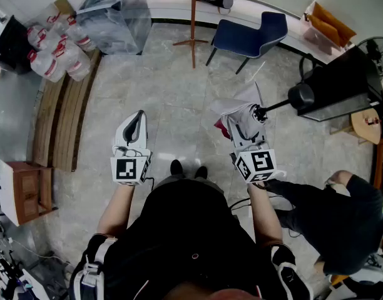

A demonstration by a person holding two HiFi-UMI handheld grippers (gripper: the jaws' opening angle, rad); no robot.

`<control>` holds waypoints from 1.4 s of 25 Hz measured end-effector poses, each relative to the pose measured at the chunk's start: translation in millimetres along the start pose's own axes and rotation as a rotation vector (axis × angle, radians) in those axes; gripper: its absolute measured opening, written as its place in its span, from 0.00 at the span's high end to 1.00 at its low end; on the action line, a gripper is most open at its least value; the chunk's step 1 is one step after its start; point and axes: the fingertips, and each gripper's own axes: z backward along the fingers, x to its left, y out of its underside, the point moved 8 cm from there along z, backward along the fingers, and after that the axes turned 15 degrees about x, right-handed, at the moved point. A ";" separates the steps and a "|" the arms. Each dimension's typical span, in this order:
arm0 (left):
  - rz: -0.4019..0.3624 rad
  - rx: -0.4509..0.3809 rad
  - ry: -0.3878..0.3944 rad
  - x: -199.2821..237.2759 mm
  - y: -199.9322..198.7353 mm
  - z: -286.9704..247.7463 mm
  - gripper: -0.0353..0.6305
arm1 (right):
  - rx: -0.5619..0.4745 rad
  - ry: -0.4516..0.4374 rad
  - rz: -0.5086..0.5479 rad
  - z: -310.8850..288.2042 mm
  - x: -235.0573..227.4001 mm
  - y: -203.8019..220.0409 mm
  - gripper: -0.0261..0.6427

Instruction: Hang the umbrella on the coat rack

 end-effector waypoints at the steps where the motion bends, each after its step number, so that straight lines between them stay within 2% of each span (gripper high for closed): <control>1: 0.003 0.000 0.000 0.5 -0.1 -0.7 0.95 | 0.002 0.001 0.003 -0.9 -0.1 -0.3 0.76; 20: -0.002 -0.002 0.006 -1.0 -2.1 -9.5 0.95 | -0.008 -0.010 0.041 -7.2 -0.5 -4.3 0.75; 35: -0.026 -0.016 0.062 64.9 6.5 -28.0 0.95 | -0.022 0.014 0.050 -68.7 20.8 -36.8 0.75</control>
